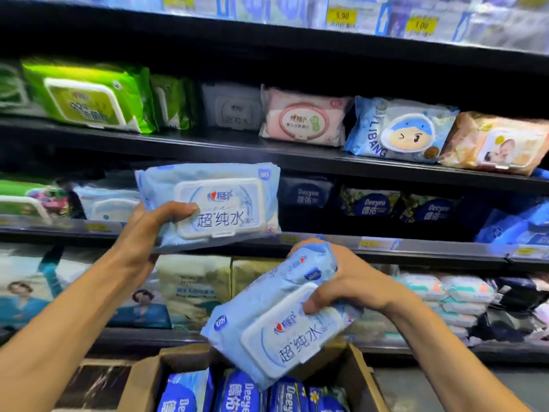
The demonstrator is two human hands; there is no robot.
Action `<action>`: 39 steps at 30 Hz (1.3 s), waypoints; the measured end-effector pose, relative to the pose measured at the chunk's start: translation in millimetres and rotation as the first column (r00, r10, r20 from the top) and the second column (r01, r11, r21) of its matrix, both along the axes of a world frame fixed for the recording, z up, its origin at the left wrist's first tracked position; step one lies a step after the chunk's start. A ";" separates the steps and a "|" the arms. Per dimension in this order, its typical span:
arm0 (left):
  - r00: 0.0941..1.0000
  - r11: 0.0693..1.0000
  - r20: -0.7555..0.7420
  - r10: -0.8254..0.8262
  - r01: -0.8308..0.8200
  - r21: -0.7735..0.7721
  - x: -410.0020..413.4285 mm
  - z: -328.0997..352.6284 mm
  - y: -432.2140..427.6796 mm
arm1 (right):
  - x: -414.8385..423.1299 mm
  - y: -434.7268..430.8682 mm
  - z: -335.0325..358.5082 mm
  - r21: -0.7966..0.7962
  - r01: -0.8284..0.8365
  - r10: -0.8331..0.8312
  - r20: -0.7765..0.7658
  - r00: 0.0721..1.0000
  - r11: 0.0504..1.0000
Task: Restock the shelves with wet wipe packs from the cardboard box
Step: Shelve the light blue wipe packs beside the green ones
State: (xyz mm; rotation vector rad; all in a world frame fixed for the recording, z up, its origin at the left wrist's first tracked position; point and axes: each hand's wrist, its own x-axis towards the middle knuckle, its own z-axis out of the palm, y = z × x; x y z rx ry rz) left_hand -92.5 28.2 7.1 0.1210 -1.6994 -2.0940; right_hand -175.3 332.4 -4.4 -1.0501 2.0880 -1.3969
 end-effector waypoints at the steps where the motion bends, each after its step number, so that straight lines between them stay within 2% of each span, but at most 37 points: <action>1: 1.000 1.000 0.006 0.007 -0.007 0.007 3.1 2.5 -7.1 | 1.2 2.1 10.0 -0.039 0.020 -0.021 -0.033 0.999 0.999; 4: 0.996 0.998 -0.064 0.059 -0.060 -0.013 8.5 13.6 -19.4 | -0.1 6.6 34.9 -0.233 0.131 -0.150 -0.066 0.986 0.964; 7: 0.981 0.995 -0.169 0.091 -0.095 -0.013 7.8 30.8 -19.5 | -4.1 7.2 50.7 -0.407 0.198 -0.203 0.032 0.979 0.892; 11: 0.931 0.986 -0.328 0.161 -0.169 0.002 0.5 52.1 -17.5 | -4.0 4.6 66.0 -0.539 0.283 -0.229 0.165 0.959 0.793; 15: 0.860 0.945 -0.407 0.309 -0.325 0.030 -4.5 67.8 -13.5 | -6.9 -0.4 74.3 -0.598 0.383 -0.336 0.196 0.921 0.704; 20: 0.697 0.793 -0.464 0.547 -0.608 0.021 -4.0 82.1 -11.9 | -11.0 -0.8 79.0 -0.671 0.460 -0.437 0.219 0.872 0.581; 27: 0.558 0.697 -0.526 0.641 -0.710 0.096 -16.5 87.1 -10.3 | -16.2 -1.0 81.4 -0.727 0.498 -0.392 0.333 0.858 0.472; 30: 0.578 0.685 -0.488 0.654 -0.727 0.057 -34.4 87.6 -7.8 | -16.9 -0.3 81.4 -0.731 0.487 -0.345 0.354 0.869 0.478; 32: 0.637 0.664 -0.406 0.655 -0.742 -0.093 -51.0 93.4 -10.8 | -17.2 -0.9 81.0 -0.734 0.482 -0.329 0.359 0.873 0.479; 35: 0.757 0.662 -0.265 0.598 -0.652 -0.369 -75.4 105.7 -24.9 | -19.7 -2.9 78.5 -0.736 0.476 -0.322 0.357 0.877 0.481; 39: 0.818 0.618 -0.166 0.551 -0.534 -0.577 -102.6 116.4 -44.3 | -25.8 -3.1 73.7 -0.729 0.454 -0.301 0.343 0.890 0.512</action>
